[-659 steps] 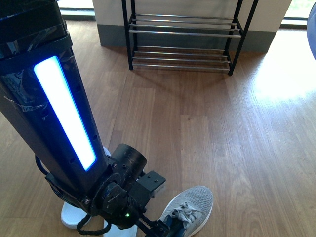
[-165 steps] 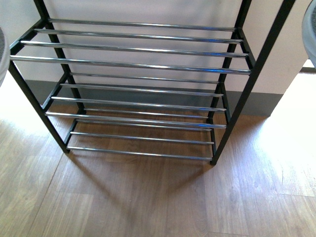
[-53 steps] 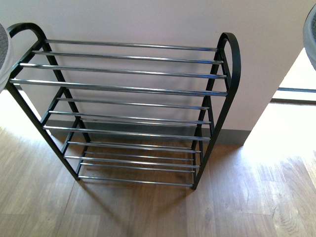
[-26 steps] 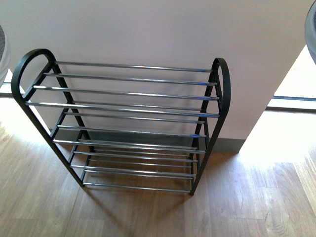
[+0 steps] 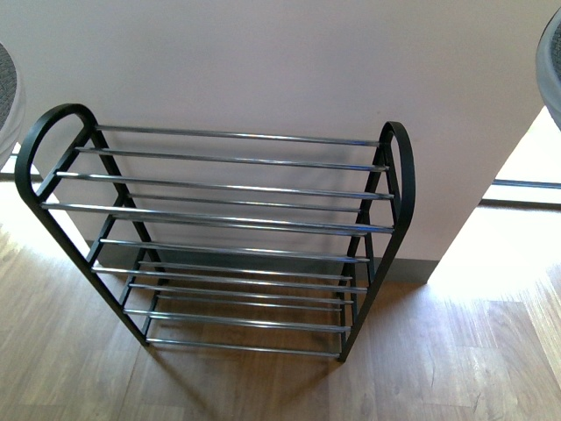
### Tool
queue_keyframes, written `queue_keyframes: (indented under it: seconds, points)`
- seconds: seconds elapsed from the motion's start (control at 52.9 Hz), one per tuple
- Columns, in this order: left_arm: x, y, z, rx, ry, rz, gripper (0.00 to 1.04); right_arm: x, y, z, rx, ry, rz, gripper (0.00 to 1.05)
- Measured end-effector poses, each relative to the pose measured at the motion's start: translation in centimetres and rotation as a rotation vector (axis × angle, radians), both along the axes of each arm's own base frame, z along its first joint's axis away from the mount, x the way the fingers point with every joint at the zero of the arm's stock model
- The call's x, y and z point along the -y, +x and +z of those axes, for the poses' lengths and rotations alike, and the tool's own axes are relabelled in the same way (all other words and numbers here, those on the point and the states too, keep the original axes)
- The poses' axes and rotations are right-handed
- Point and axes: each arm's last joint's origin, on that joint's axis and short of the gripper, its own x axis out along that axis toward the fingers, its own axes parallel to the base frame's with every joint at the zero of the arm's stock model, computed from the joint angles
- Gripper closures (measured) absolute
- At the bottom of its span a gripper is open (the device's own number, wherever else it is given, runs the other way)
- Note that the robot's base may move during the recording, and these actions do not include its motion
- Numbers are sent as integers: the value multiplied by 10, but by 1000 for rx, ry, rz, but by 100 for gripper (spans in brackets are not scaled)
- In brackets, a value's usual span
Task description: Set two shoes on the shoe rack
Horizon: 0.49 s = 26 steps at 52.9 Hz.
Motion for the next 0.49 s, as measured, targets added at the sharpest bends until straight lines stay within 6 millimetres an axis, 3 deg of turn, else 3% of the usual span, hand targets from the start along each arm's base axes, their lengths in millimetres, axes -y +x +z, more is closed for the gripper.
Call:
queue_keyframes:
  seconds: [0.492]
  points:
    - [0, 0, 0, -1, 0, 0, 103, 0, 0, 0, 0, 1, 0, 103]
